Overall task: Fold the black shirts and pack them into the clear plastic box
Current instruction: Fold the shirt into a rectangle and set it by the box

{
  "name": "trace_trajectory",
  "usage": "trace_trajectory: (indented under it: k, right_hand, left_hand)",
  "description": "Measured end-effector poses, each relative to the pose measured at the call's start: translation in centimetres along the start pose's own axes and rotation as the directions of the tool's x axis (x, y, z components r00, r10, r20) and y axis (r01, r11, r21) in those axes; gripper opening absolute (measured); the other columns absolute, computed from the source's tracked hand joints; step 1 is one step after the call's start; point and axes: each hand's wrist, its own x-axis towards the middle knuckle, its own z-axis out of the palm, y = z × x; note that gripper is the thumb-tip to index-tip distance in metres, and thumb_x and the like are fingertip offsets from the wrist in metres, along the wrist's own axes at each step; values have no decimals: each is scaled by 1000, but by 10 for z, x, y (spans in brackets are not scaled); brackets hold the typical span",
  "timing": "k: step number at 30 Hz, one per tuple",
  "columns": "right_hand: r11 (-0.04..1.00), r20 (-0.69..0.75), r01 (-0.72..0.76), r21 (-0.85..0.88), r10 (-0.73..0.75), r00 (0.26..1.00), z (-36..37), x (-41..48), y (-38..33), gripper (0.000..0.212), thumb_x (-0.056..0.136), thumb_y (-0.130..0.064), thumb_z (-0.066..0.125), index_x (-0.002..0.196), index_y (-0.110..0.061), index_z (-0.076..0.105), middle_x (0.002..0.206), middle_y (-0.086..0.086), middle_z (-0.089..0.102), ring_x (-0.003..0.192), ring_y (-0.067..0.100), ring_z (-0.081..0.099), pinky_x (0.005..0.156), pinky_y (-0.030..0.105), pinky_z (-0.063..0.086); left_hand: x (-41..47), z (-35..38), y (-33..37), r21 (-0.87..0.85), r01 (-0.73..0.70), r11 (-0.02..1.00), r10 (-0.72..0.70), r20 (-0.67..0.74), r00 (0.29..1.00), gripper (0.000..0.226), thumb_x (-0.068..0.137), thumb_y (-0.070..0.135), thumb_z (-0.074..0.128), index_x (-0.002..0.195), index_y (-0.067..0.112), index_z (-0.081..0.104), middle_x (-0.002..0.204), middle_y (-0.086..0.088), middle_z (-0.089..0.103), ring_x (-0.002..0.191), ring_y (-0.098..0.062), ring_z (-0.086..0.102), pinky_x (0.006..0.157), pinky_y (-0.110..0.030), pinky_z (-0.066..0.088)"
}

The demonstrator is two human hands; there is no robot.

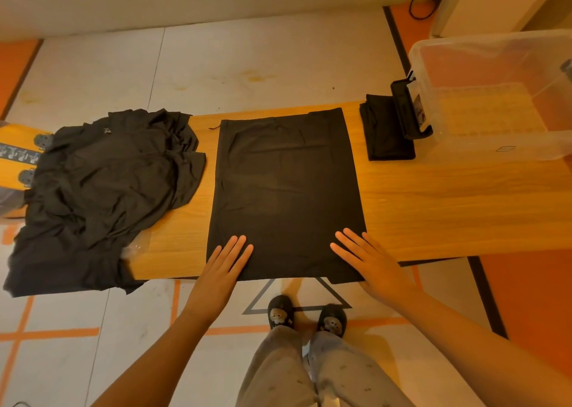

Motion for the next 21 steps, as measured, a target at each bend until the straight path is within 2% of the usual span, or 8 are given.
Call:
trace_trajectory:
  k: [2,5,7,10,12,14,16,21]
  right_hand:
    - [999,-22,34,14,-33,999,-1,-5,1,109,45,-17,94,141,-23,43,149,6,41,141,25,30,120,41,18]
    - [996,-77,39,83,-33,997,-8,-9,3,90,43,-15,95,126,-23,62,138,5,55,132,23,43,105,45,36]
    - [978,-101,-9,210,31,994,-21,-9,-1,67,56,-9,91,117,-23,67,135,2,57,131,17,39,100,46,47]
    - [843,24,-212,494,231,973,-39,-4,2,44,89,-10,65,129,-24,57,135,-4,55,126,12,50,104,32,45]
    - [725,101,-283,628,285,953,-54,3,7,26,93,-14,59,113,-32,61,102,-5,67,91,9,62,86,30,53]
    - [655,98,-270,705,288,953,-68,8,12,17,93,-17,59,89,-34,60,82,-7,62,78,6,59,76,28,52]
    - [617,117,-270,739,278,954,-75,10,15,20,93,-17,60,82,-34,59,80,-8,61,79,5,59,73,21,48]
    - [630,190,-297,718,233,954,-77,7,21,18,92,-19,61,80,-32,60,79,-9,61,79,6,59,69,17,45]
  left_hand:
    - [-2,-1,0,-17,-28,999,28,-14,1000,112,59,-9,83,150,18,25,156,-9,28,146,-27,17,120,-39,6]
    - [-3,-8,2,-90,-57,994,51,-65,997,96,62,-9,83,144,14,40,151,-9,37,139,-29,33,112,-46,29]
    - [-2,-20,4,-242,-7,970,-13,-82,997,74,78,-8,71,142,16,44,151,-4,35,139,-25,33,111,-45,35]
    - [0,-41,7,-522,220,824,-247,18,969,50,98,4,47,145,22,42,151,0,39,137,-21,41,111,-34,35]
    - [6,-55,6,-617,314,721,-329,94,940,40,101,7,43,137,20,52,140,-2,53,127,-21,51,103,-28,42]
    - [10,-69,3,-654,340,676,-340,133,931,27,101,10,43,113,25,63,113,-2,66,105,-21,60,84,-21,46]
    - [11,-78,1,-655,348,671,-322,166,932,24,101,12,45,96,27,62,92,0,65,90,-20,61,75,-24,46]
    - [9,-88,7,-627,393,673,-296,258,920,23,101,15,46,87,24,63,82,-3,63,83,-22,60,74,-26,47]
